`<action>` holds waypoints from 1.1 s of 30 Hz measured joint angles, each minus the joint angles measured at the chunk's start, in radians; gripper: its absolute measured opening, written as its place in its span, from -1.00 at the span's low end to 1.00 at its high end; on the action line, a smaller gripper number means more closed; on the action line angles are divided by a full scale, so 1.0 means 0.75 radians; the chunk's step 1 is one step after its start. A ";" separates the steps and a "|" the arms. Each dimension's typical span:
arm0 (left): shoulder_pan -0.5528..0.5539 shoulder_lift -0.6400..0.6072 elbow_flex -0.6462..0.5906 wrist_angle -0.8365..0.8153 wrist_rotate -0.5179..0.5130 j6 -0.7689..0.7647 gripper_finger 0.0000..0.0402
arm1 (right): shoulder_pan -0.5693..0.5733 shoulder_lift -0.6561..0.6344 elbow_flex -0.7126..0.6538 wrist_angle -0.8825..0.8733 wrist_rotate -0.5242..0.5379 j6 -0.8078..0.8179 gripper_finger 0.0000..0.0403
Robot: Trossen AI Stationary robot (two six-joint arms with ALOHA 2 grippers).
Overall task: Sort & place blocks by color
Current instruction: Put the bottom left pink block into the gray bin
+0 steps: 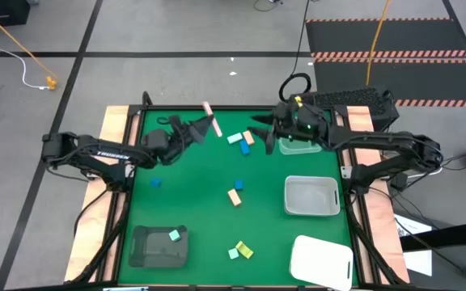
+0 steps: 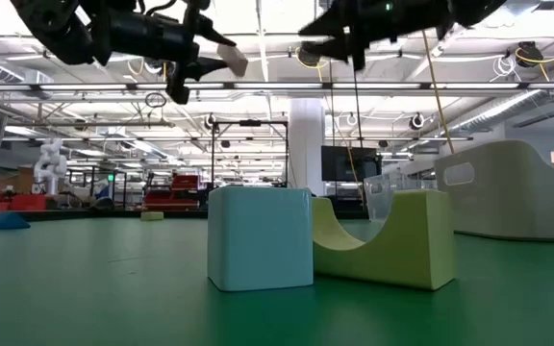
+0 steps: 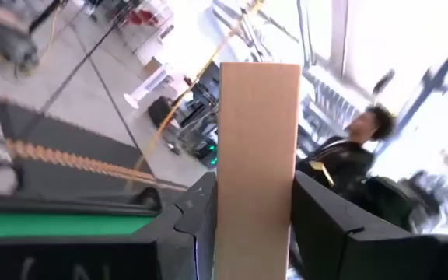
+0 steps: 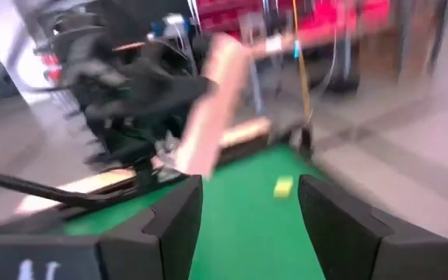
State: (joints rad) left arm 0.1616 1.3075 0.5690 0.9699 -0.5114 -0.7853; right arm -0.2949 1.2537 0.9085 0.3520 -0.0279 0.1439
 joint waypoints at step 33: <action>-0.122 0.390 0.660 -0.332 -0.333 0.434 -0.36 | 0.209 0.230 0.001 0.335 0.492 -0.135 0.18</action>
State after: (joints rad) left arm 0.0698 1.5997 1.0642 0.7208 -0.7614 -0.4600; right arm -0.1383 1.4261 0.9089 0.6033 0.3412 0.0427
